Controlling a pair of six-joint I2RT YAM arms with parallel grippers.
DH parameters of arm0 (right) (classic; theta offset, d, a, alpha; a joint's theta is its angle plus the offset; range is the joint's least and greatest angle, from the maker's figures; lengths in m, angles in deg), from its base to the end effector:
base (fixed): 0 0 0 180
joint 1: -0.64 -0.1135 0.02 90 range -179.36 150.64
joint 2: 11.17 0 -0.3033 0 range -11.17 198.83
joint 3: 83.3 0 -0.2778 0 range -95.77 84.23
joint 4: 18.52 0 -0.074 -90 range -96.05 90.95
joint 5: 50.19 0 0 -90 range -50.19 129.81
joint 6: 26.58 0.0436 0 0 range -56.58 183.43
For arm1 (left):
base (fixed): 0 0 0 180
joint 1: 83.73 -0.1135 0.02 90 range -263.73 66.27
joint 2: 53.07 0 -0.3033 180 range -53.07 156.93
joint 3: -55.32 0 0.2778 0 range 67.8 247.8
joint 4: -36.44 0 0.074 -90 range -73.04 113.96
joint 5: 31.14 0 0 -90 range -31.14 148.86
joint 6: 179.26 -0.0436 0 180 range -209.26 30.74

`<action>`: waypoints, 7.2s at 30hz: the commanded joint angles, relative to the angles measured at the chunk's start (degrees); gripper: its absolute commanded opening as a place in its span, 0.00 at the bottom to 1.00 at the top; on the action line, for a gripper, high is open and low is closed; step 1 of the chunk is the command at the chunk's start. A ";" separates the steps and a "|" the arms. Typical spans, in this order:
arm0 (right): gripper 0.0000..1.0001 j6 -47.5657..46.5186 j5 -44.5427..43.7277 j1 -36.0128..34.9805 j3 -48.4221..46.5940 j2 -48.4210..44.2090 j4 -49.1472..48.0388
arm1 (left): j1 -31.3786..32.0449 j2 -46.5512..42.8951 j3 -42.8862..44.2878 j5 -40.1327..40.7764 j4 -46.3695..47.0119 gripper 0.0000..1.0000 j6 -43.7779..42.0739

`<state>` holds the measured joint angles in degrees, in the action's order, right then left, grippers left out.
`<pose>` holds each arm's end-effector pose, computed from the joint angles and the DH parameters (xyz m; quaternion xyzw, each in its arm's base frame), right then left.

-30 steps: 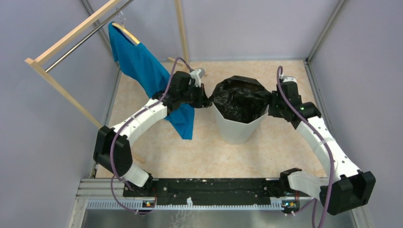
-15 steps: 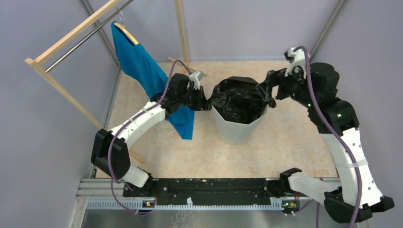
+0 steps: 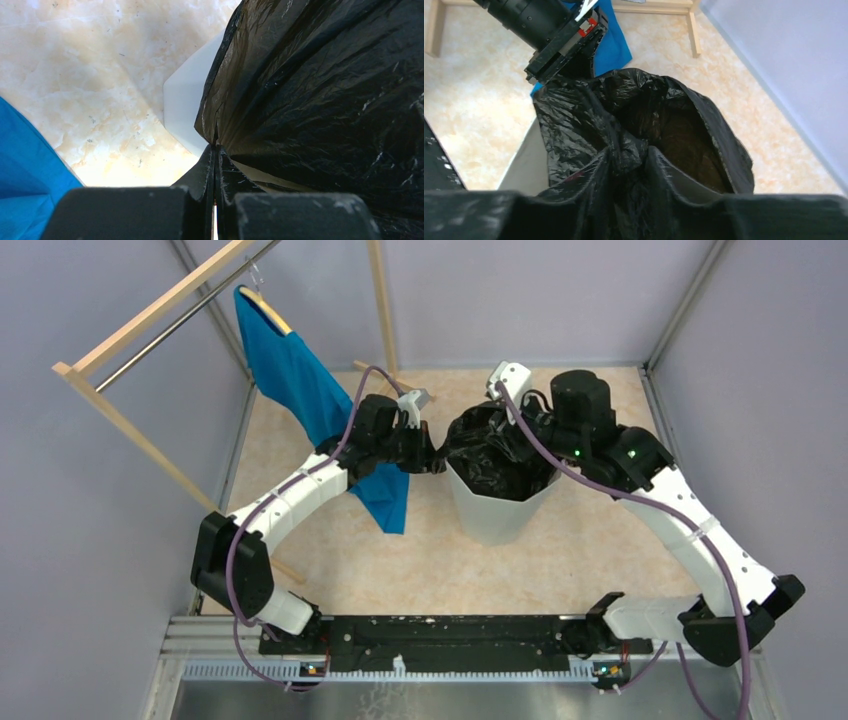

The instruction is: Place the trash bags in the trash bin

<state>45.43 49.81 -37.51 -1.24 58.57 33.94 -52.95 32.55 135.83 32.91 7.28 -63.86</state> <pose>0.2048 0.1705 0.4813 -0.4355 0.7160 0.1667 0.5195 0.3056 -0.2042 0.3274 0.1453 0.8556 -0.3896 0.3083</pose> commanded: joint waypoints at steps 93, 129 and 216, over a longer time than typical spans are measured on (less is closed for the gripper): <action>0.22 55.24 8.02 35.08 51.94 -20.18 -28.08 | -0.25 1.23 -2.97 -5.12 7.36 0.00 3.71; 0.76 27.79 -31.11 -5.07 -2.54 6.93 11.81 | -0.22 -3.31 -4.90 0.37 3.76 0.05 0.28; 0.94 28.71 -20.28 -1.22 5.79 -1.03 -1.27 | -0.12 -12.19 -4.57 0.18 1.00 0.50 -1.12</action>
<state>75.39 28.31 -38.93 8.90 58.90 29.70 -53.01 24.42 129.49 32.78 9.07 -63.22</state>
